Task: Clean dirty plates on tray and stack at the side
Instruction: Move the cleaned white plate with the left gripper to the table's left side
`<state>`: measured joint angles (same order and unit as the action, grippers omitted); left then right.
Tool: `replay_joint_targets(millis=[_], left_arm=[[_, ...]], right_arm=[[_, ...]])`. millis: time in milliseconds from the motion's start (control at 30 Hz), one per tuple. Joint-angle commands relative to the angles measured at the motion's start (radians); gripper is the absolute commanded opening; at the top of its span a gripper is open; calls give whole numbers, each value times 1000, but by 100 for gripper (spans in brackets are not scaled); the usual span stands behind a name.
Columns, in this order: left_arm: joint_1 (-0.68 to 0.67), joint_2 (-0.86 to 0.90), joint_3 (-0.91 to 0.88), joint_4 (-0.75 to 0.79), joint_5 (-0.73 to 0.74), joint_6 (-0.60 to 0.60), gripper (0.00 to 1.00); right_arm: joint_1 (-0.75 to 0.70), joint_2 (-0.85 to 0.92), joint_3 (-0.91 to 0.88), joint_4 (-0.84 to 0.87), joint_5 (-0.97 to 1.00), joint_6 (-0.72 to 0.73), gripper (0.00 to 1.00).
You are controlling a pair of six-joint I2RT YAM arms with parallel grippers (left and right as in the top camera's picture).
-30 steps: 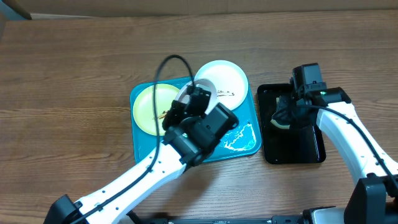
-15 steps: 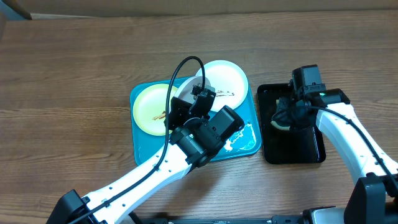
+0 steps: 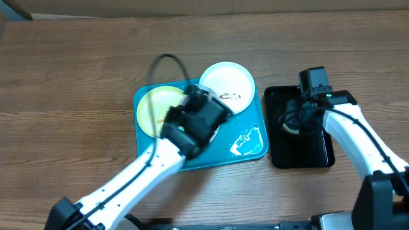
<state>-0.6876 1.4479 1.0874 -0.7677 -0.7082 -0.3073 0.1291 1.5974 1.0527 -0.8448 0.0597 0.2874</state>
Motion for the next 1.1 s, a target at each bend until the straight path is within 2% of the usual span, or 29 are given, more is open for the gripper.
replay_joint_targets(millis=[0, 100, 333, 467, 500, 633, 700, 733, 800, 833, 900, 1067], left_arm=[[116, -82, 29, 0, 285, -64, 4], [203, -102, 29, -13, 397, -64, 4], [426, -103, 29, -67, 659, -68, 4], [514, -103, 29, -74, 756, -67, 4], [529, -103, 29, -75, 766, -67, 4], [564, -106, 29, -81, 769, -67, 4], [570, -109, 29, -86, 755, -66, 4], [571, -109, 29, -93, 723, -68, 4], [571, -109, 29, -102, 685, -68, 4], [571, -109, 29, -109, 670, -78, 4], [571, -109, 29, -115, 651, -90, 4], [573, -109, 35, -112, 648, -90, 4]], right_arm=[[0, 56, -6, 11, 17, -4, 4], [0, 110, -6, 26, 8, -4, 4], [0, 246, -6, 78, -188, -9, 4], [0, 262, -6, 91, -320, -109, 4], [0, 262, -6, 91, -298, -99, 4], [-26, 262, -4, 89, -167, 88, 4], [-32, 262, -4, 107, -242, 47, 4], [-31, 262, -3, 100, -254, -35, 4], [-33, 262, -2, 66, -108, 92, 4], [-34, 262, -1, 68, -105, 117, 4], [-33, 262, 9, 69, -175, 6, 4], [-32, 245, 68, 11, -177, -3, 4]])
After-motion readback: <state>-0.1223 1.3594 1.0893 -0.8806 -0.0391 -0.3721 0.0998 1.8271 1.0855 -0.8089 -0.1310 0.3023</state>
